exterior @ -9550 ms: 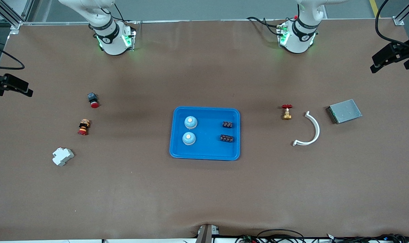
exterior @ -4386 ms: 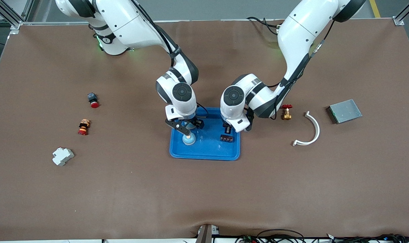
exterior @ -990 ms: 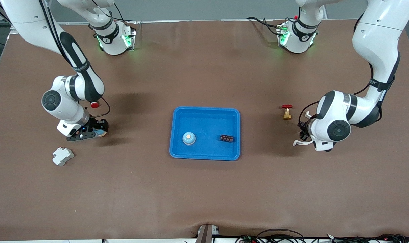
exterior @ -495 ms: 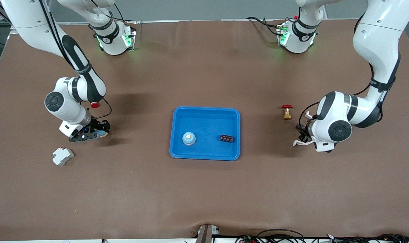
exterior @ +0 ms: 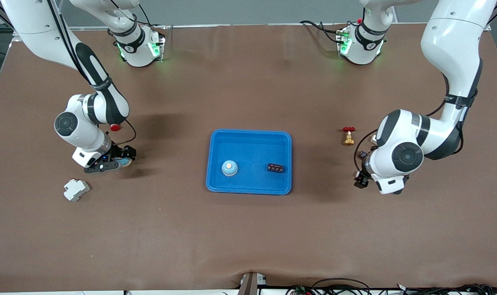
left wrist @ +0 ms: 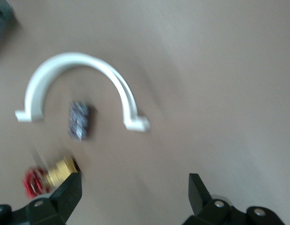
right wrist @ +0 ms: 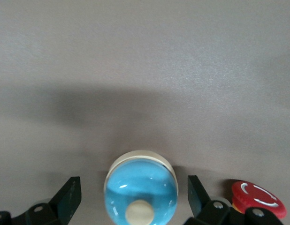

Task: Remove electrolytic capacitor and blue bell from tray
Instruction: 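Set the capacitor by the white clamp while the right gripper sets the bell down, then grasp the second capacitor with the left gripper while the right gripper grasps the bell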

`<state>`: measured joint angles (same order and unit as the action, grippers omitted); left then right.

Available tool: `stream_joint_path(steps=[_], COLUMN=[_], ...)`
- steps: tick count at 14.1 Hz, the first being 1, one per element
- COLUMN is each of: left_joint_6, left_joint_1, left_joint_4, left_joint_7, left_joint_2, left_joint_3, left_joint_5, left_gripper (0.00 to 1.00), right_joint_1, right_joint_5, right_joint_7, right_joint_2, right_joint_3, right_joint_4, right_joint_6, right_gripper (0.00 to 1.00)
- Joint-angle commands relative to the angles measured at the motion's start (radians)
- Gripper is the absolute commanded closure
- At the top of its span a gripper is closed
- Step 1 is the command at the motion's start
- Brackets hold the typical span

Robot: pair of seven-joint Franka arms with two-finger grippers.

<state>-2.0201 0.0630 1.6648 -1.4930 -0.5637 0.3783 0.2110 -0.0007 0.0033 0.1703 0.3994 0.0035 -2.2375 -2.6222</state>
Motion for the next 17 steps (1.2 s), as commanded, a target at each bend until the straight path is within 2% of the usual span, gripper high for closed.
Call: stream_joint_path(steps=[1,4,7,9,11,17], left_joint_6=[0.021,0.008,-0.066,-0.152,-0.202,-0.258], left_joint_1=[-0.064,-0.164,-0.27,-0.307,-0.368,-0.42], left_joint_4=[-0.094,-0.18,-0.188,-0.188,-0.189,-0.184], left_joint_7=[-0.082,-0.215,-0.352,-0.445,-0.522,-0.601], left_joint_2=[-0.056,-0.111,-0.137,-0.165,-0.188,-0.245], left_joint_3=[-0.004,-0.004,-0.013,-0.015,-0.024,-0.033], left_joint_5=[-0.057,-0.062,-0.051,-0.053,-0.047,-0.047], left_gripper=[0.0,0.0,0.0,0.01,0.07,0.18], right_joint_1=[0.043,0.093,0.146,0.233,0.307,0.429], right_joint_5=[0.01,0.01,0.01,0.01,0.009,-0.009], right_joint_7=[-0.101,-0.278,-0.495,-0.657,-0.797,-1.021], right_joint_2=[-0.063,-0.086,-0.074,-0.064,-0.01,0.174], right_joint_3=[0.009,0.039,0.102,0.105,0.105,0.102], right_joint_4=[0.079,0.157,0.232,0.281,0.349,0.556], right_joint_6=[0.183,0.289,0.335,0.337,0.337,0.335], right_gripper=[0.0,0.0,0.0,0.0,0.0,0.0])
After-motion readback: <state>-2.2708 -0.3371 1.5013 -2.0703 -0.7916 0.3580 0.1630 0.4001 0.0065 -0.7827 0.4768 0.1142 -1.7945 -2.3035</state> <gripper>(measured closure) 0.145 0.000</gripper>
